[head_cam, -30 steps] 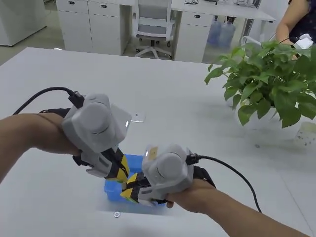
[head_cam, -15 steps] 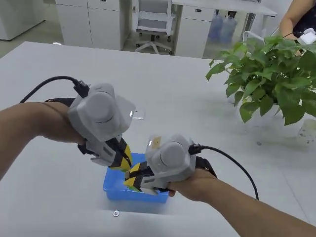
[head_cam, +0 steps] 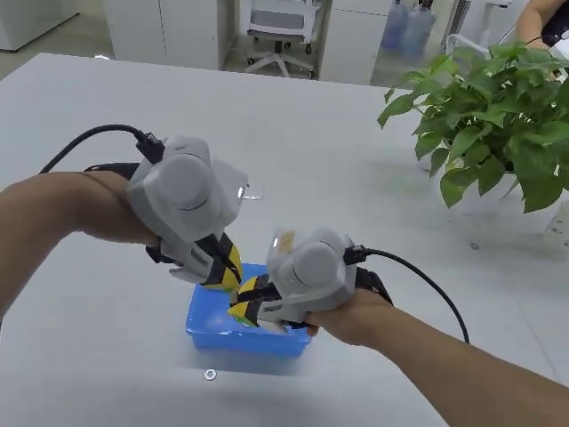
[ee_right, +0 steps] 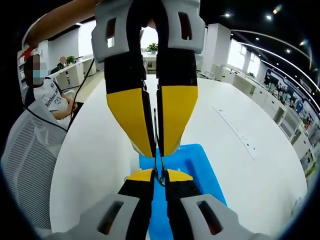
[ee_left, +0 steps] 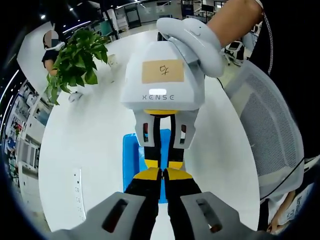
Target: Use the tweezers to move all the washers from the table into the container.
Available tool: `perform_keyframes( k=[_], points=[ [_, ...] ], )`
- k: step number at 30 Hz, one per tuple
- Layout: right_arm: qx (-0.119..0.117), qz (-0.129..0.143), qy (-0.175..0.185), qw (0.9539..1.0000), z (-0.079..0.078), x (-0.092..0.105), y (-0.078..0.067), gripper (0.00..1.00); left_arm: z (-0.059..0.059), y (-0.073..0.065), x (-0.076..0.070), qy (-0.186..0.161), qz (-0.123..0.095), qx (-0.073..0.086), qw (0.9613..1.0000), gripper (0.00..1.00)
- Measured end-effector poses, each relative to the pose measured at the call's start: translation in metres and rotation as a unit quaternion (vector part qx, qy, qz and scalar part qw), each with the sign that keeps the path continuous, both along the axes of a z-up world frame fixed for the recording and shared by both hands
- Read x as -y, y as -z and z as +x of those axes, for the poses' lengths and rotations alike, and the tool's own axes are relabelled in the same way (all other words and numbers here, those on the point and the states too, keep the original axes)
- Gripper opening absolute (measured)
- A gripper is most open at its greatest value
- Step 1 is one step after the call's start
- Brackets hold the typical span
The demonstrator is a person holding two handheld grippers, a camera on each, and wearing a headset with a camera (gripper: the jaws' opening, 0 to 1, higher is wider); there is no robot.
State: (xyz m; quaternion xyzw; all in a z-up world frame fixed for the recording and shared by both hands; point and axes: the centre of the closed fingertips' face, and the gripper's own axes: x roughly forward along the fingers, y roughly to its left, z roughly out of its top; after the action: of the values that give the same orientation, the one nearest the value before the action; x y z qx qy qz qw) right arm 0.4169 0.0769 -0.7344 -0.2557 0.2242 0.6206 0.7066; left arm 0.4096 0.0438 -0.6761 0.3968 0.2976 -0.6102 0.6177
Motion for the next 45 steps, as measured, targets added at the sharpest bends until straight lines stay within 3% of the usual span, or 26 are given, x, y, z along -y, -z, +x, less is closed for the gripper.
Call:
perform_keyframes(
  k=[29, 45],
  points=[
    [-0.028, -0.007, 0.003, 0.9996, 0.020, -0.005, 0.038, 0.09, 0.023, 0.037, -0.005, -0.003, 0.004, -0.012, 0.9999, 0.06],
    [-0.031, -0.013, -0.004, 0.9994, 0.023, -0.011, 0.048, 0.10, 0.025, 0.044, -0.012, -0.008, 0.005, -0.014, 0.9999, 0.06]
  ],
)
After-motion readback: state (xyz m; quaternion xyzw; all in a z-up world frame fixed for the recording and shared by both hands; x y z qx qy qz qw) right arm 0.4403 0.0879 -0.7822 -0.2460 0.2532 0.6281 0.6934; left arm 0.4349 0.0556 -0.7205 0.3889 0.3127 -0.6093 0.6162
